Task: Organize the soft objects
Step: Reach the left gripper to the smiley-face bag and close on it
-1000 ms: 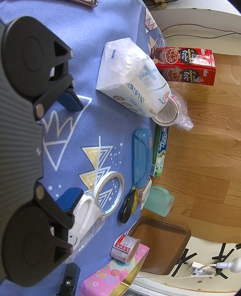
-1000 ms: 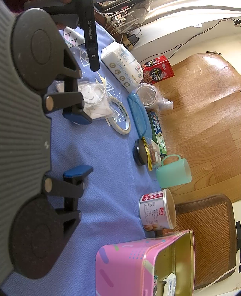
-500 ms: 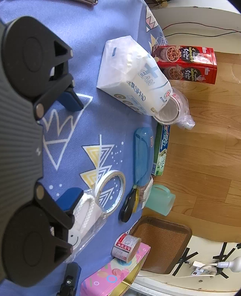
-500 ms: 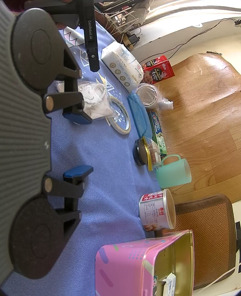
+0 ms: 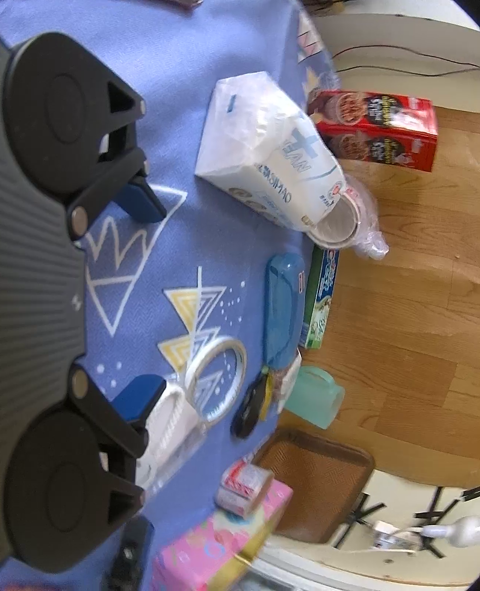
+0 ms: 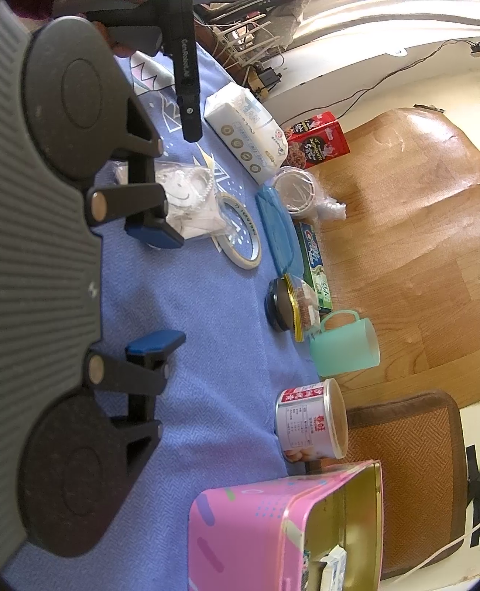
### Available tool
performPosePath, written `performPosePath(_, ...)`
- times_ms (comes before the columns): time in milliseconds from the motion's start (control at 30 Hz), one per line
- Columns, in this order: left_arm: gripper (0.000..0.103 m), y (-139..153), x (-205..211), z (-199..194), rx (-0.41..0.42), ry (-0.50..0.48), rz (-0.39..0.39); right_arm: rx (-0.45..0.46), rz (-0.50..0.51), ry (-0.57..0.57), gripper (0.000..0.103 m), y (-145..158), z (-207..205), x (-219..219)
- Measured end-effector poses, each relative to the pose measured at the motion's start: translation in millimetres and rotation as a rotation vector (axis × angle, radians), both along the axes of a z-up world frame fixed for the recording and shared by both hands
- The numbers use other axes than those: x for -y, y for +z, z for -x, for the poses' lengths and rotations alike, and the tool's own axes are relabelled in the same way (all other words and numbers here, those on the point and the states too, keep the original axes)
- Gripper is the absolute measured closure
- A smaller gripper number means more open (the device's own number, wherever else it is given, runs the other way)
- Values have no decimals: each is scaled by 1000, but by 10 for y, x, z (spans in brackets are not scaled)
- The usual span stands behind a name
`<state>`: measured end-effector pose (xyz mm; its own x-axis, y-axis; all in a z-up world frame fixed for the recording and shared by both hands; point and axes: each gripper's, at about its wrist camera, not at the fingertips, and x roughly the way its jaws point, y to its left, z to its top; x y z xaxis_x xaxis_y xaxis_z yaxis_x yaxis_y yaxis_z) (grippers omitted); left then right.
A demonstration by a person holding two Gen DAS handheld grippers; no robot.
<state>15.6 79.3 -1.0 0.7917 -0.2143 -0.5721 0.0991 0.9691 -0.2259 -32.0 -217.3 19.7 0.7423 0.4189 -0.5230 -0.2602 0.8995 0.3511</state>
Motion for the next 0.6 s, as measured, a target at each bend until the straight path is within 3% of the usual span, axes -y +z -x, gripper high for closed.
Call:
performPosePath(100,11,84,-128,93,-38,-66,192,33,-8,21,51,76,71,-25)
performPosePath(267,11,232,6,228,-16,-109,165,79,33,134,41,183,97,-166)
performPosePath(333,13,198,64,181,-51,-134,194,73,77,183,27,171,60,-236)
performPosePath(433,19,142,205,67,-108,-165,205,81,132,225,14,170,6,-350)
performPosePath(500,19,145,312,19,-110,-182,190,77,150,267,11,166,-40,-415)
performPosePath(600,27,120,457,-72,-134,-208,183,84,203,327,11,142,-64,-539)
